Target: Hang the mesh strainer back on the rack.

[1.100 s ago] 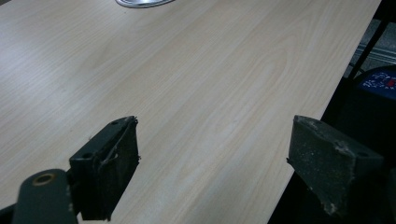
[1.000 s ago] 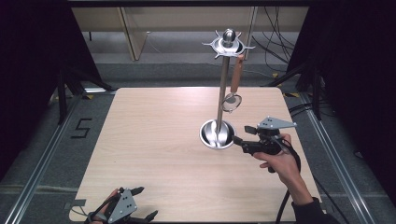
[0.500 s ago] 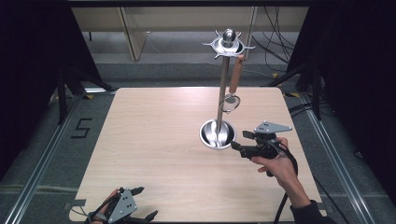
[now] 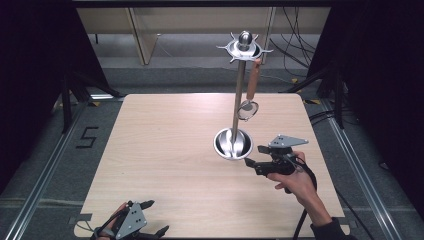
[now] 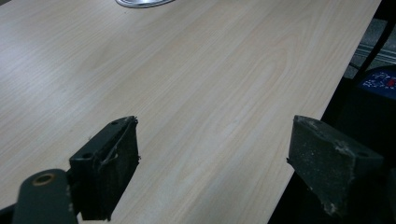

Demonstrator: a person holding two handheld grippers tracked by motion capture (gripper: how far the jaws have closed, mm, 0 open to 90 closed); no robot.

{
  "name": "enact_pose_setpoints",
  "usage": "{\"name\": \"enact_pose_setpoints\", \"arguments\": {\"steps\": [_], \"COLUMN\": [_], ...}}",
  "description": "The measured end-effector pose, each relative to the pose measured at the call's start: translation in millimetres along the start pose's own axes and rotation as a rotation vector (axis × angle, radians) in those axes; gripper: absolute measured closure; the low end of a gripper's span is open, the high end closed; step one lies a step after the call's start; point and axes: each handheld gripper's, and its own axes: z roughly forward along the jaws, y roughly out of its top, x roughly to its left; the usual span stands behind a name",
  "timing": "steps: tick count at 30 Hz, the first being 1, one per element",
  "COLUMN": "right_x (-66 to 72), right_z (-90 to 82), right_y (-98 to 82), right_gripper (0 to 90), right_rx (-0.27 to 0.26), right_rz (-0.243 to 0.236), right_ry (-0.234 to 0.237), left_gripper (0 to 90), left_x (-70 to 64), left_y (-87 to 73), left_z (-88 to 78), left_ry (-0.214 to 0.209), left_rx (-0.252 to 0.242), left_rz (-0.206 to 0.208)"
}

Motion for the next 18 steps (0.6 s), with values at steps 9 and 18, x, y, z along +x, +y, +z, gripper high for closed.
{"name": "enact_pose_setpoints", "arguments": {"steps": [9, 18], "right_x": [3.7, 8.2], "right_z": [1.7, 0.1], "right_y": [-6.8, -12.2], "right_gripper": [15.5, 15.6], "right_rx": [-0.007, 0.003], "right_rz": [0.036, 0.029], "right_ry": [0.006, 0.001], "left_gripper": [15.6, 15.5], "left_x": [-0.4, 0.2], "left_y": [0.1, 0.2], "left_z": [0.0, -0.2], "left_ry": [-0.002, 0.002], "left_rx": [-0.007, -0.001], "left_rz": [-0.005, 0.002]}}
